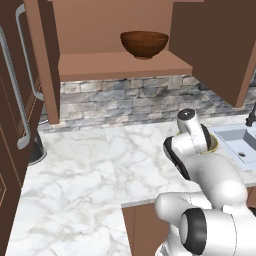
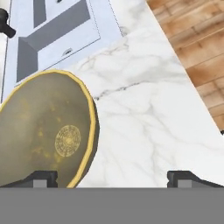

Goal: Open the cabinet. Pick the bowls from the counter and place them in the cabinet. Then close the cabinet.

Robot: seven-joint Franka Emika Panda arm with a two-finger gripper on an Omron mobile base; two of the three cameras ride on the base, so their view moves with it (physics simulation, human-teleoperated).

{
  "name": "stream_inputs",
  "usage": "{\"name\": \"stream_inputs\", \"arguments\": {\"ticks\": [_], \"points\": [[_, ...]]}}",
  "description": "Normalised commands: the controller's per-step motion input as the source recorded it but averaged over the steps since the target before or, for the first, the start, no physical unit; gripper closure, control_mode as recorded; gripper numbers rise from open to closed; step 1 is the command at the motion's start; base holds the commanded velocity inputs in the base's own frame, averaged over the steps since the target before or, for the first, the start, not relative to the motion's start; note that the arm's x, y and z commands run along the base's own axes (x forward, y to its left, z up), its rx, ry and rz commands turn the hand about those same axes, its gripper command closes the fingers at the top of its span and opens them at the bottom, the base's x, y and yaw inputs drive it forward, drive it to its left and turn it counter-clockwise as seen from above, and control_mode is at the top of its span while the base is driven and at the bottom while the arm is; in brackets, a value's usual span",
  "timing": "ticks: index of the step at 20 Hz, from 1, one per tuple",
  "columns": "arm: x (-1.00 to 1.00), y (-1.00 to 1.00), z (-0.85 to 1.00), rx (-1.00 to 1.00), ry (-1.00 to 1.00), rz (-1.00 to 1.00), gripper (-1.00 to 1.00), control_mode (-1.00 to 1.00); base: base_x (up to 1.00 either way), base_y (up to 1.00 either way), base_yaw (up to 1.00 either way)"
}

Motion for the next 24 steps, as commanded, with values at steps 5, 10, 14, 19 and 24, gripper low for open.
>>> {"name": "stream_inputs", "arguments": {"ticks": [5,10,14,19,24], "points": [[0.03,0.00,-0.02,0.01,-0.03,-0.06,-1.00,-1.00,0.00,0.00,0.00],[0.06,0.00,-0.17,0.04,0.00,-0.05,-1.00,-1.00,0.00,0.00,0.00],[0.10,-0.03,-0.13,0.06,0.00,-0.03,-1.00,-1.00,0.00,0.00,0.00],[0.22,-0.18,0.00,0.08,-0.02,0.00,-1.00,-1.00,0.00,0.00,0.00],[0.14,-0.01,-0.15,0.08,0.00,0.00,-1.00,-1.00,0.00,0.00,0.00]]}}
